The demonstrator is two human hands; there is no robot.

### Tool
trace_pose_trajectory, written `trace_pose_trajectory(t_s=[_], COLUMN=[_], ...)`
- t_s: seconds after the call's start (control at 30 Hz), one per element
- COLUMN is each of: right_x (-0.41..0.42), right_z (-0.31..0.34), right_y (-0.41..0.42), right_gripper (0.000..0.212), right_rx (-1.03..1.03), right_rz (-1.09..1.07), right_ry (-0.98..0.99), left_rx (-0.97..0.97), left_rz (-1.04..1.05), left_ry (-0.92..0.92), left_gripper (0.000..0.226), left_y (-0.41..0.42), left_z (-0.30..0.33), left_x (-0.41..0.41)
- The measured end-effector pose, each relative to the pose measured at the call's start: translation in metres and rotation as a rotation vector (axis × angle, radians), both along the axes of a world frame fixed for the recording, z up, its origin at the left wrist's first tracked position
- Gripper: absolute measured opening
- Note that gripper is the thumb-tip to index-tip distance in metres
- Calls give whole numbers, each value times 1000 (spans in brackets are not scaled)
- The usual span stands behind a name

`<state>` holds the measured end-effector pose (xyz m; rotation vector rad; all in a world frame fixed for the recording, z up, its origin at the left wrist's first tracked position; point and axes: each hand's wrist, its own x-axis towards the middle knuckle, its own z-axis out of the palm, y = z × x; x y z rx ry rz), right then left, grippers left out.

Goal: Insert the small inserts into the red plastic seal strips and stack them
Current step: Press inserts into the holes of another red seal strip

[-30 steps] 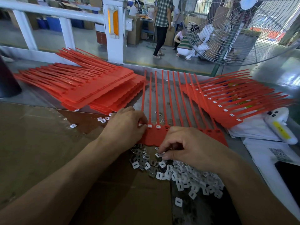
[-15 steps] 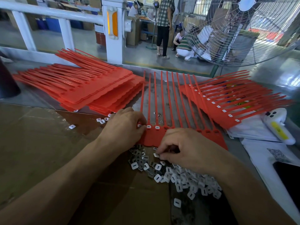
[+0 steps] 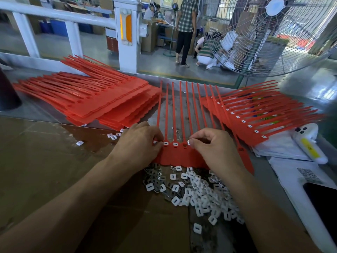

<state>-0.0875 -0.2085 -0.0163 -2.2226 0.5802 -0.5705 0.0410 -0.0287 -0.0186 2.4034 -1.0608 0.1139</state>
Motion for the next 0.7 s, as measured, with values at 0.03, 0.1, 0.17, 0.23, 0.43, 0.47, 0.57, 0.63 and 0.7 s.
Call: trace_pose_trajectory(t_s=[0.03,0.1,0.17,0.23,0.43,0.47,0.57,0.63,0.7], right_x=[3,7,10,12,17,17,15,9,5], right_z=[-1,-3,-3,-4,-5,-5,-3,1,5], right_y=[0,0,1,2,8,9,13,16,19], right_gripper=[10,9,9,9,11,12,13,16,21], right_rx=[-7,-20,-36,-49,-108,-115,-216,-336,-487], right_rz=[-13,-27,-30,-34,-53,-57,-41,4,52], right_ry=[3,22,66,98,113,111,112,117,174], left_rx=[-1,2,4,7,6,7,7,3,0], left_rz=[-1,0,1,-2,-2,-3,-3,-4,-1], left_ry=[0,1,-2,-5,-4,-2,2,8,7], left_gripper=[19,19,19,19,18,18,19,19,19], left_y=[0,0,-1,-1,0,0,0,0,1], left_z=[0,0,0,0,0,0,1,1,1], left_x=[0,0,0,1,-1,-1,-1,-2,-2])
